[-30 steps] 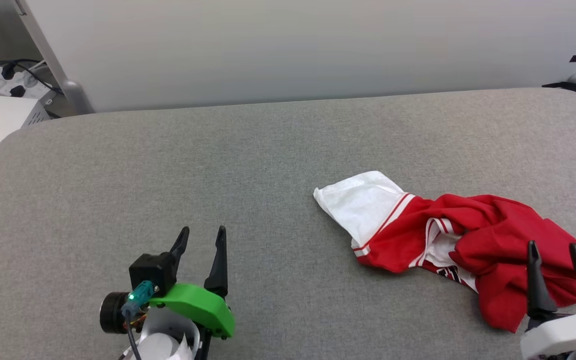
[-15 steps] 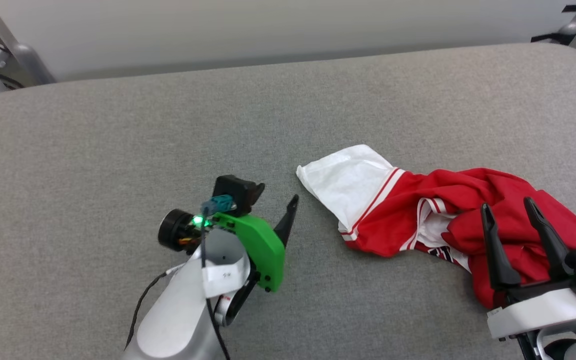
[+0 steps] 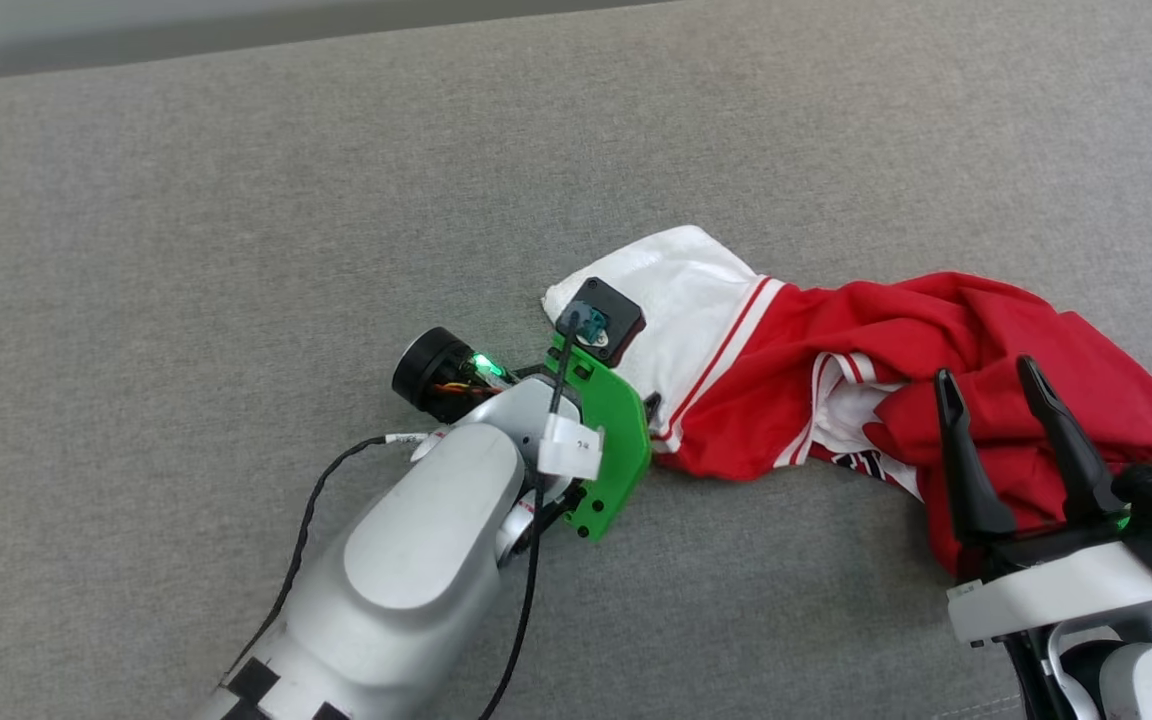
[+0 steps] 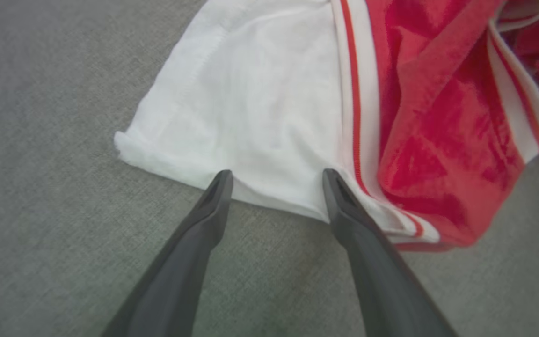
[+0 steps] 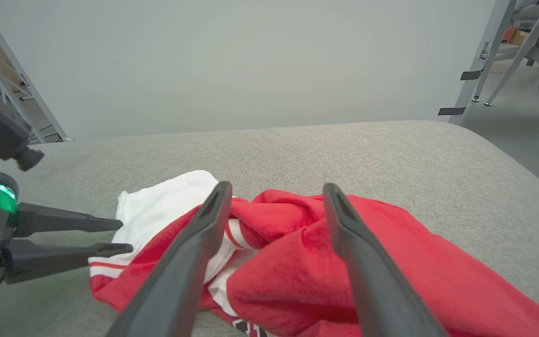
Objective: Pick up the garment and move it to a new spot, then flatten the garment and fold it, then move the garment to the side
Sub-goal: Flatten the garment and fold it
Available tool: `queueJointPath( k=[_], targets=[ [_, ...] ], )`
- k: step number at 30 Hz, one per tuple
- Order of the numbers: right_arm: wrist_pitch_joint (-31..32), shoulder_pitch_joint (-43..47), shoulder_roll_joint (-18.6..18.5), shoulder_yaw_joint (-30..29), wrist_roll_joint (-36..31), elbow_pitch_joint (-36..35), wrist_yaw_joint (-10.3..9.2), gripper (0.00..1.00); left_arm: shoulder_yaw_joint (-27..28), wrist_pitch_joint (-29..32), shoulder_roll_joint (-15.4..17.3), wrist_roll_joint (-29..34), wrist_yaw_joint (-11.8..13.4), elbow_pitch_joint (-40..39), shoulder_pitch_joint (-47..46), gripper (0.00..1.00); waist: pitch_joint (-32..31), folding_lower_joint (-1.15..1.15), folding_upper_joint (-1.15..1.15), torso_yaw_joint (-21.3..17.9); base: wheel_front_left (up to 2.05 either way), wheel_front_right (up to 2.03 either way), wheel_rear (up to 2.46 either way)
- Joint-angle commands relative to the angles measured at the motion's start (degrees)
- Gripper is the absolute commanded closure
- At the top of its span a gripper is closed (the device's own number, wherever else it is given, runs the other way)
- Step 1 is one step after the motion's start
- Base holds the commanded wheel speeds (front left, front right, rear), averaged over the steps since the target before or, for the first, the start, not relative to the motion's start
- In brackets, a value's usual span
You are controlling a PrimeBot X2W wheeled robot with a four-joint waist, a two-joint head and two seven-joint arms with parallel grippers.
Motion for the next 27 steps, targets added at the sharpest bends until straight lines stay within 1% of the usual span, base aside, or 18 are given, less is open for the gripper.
queueJointPath(
  k=[1,3,7,8,9,10,12,13,15,18,23,27],
  targets=[
    [-0.53,-1.05,0.24,0.25,0.94,0.49,-0.04,0.0,-1.08,1.31,0.59,-0.25,-0.26,1.16,-1.5,0.0,1.47,-0.01,0.0,-1.57,0.0,0.0,0.0],
    [-0.9,-1.35,0.42,0.62,1.42,1.08,-0.04,0.0,-3.99,4.21,1.12,-0.66,-0.29,3.06,-2.64,0.0,1.81,-0.01,0.0,-2.06,0.0,0.0,0.0],
    [-1.51,-1.78,0.78,1.28,2.46,2.35,-0.04,0.0,-11.82,11.3,3.14,-3.11,-0.3,5.99,-4.33,0.0,1.99,-0.01,0.0,-3.01,0.0,0.0,0.0],
    [-1.64,-1.87,0.84,1.36,2.68,2.65,-0.04,0.0,-14.25,13.39,3.77,-4.26,-0.3,6.38,-4.62,0.33,1.98,-0.01,0.0,-3.21,0.0,0.0,0.0],
    [-1.86,-1.99,0.9,1.4,2.87,2.9,-0.04,0.0,-16.48,14.84,4.52,-5.48,-0.3,6.31,-5.03,0.73,1.98,-0.01,0.0,-3.41,0.0,0.0,0.0],
    [-2.03,-2.07,0.95,1.45,3.05,3.05,-0.04,0.0,-17.95,15.4,5.18,-6.24,-0.31,6.11,-5.48,1.0,1.92,-0.01,0.0,-3.5,0.0,0.0,0.0],
    [-2.17,-2.12,1.03,1.45,3.28,3.39,-0.04,0.0,-20.39,15.33,6.7,-7.35,-0.31,5.63,-6.64,1.0,1.76,-0.01,0.0,-3.55,0.0,0.0,0.0],
    [-2.22,-2.05,1.08,1.34,3.38,3.54,-0.04,0.0,-20.7,13.93,7.37,-7.6,-0.31,5.4,-7.36,1.0,1.59,-0.01,0.0,-3.44,0.0,0.0,0.0],
    [-2.24,-1.86,1.18,1.18,3.59,3.8,-0.04,0.0,-20.68,12.28,8.29,-7.94,-0.31,5.76,-8.13,1.0,1.04,-0.01,0.0,-3.13,0.0,0.0,0.0],
    [-2.03,-1.4,1.28,0.68,3.76,4.02,-0.04,0.0,-18.84,8.17,9.32,-8.46,0.22,6.18,-8.88,1.0,-0.4,-0.01,0.0,-2.14,0.0,0.0,0.0],
    [-1.14,-0.27,1.32,-0.49,3.33,3.37,-0.04,0.0,-15.29,1.42,11.3,-9.11,3.35,3.92,-8.31,1.0,-3.43,-0.01,0.0,0.26,0.0,0.0,0.0],
    [0.17,0.96,1.41,-1.56,2.74,2.1,-0.04,0.0,-13.3,-1.24,13.94,-9.57,5.81,-0.18,-6.5,1.0,-5.62,-0.01,0.0,2.84,0.0,0.0,0.0]
  ],
)
